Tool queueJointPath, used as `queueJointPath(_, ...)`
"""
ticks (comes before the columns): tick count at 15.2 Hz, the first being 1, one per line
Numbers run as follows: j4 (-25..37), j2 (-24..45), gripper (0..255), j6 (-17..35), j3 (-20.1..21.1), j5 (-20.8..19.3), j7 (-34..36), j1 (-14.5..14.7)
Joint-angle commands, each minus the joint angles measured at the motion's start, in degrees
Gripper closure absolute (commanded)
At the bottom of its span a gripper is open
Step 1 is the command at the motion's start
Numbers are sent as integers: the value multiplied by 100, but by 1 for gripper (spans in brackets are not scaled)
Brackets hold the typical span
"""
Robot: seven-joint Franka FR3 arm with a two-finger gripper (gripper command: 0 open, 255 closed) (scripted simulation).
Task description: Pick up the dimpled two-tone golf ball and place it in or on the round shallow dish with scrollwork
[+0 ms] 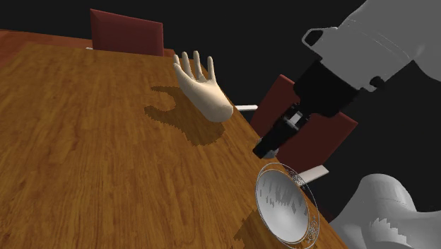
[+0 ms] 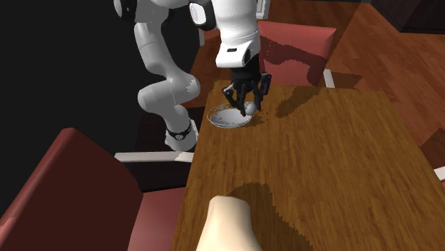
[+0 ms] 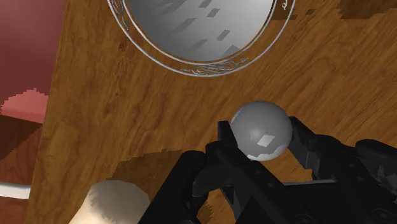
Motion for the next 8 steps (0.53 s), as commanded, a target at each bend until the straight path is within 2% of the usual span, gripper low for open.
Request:
queueJointPath(1, -250, -488, 255, -253, -82, 30, 17, 113)
queueJointPath(5, -582, -1325, 255, -771, -211, 42, 91, 304)
queueJointPath(8, -859, -1430, 255, -600, -165, 92, 78, 337)
